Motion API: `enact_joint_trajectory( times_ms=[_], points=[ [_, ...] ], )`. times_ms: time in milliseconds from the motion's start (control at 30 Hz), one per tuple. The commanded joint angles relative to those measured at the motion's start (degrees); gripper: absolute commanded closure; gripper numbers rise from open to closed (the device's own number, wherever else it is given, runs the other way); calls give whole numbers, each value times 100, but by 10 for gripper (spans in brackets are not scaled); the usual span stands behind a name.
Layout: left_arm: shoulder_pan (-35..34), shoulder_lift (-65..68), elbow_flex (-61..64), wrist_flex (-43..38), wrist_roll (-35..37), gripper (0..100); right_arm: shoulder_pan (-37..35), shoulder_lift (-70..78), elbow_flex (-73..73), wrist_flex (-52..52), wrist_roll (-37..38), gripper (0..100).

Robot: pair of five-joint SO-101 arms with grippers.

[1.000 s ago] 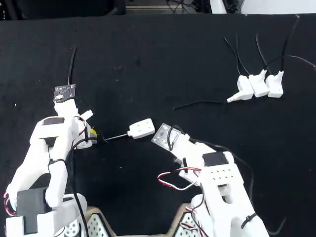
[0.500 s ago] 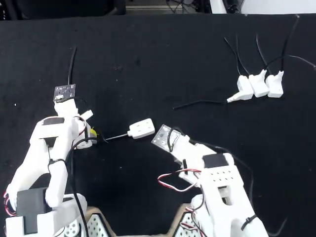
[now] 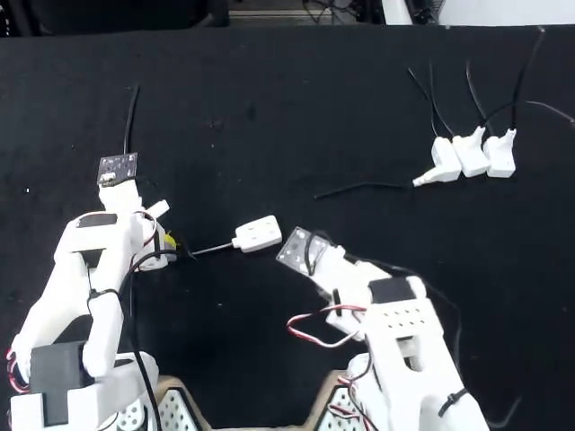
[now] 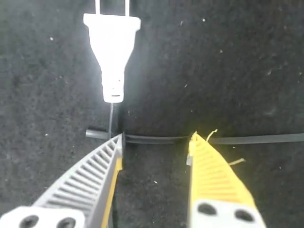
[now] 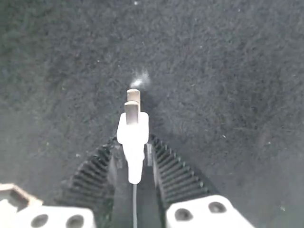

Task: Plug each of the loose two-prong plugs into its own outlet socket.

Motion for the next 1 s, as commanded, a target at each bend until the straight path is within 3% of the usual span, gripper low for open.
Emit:
enact_joint_trajectory(
  times_ms=[0, 200, 500, 767, 967],
  points=[
    [-145, -35, 22, -123, 97, 784, -193, -127, -1262, 888, -413, 988],
    [-154, -220, 136, -123, 105, 784, -1767, -92, -1490, 738, -1459, 988],
    [-127, -1459, 716, -176, 132, 784, -3543, -57, -1121, -1319, -3121, 988],
    [-101, -2646, 1138, -185, 413, 784, -4123, 848, -1042, -2435, -4185, 988],
    [-75, -3543, 1402, -185, 475, 784, -4176, 1640, -1033, -3253, -4703, 988]
  ],
)
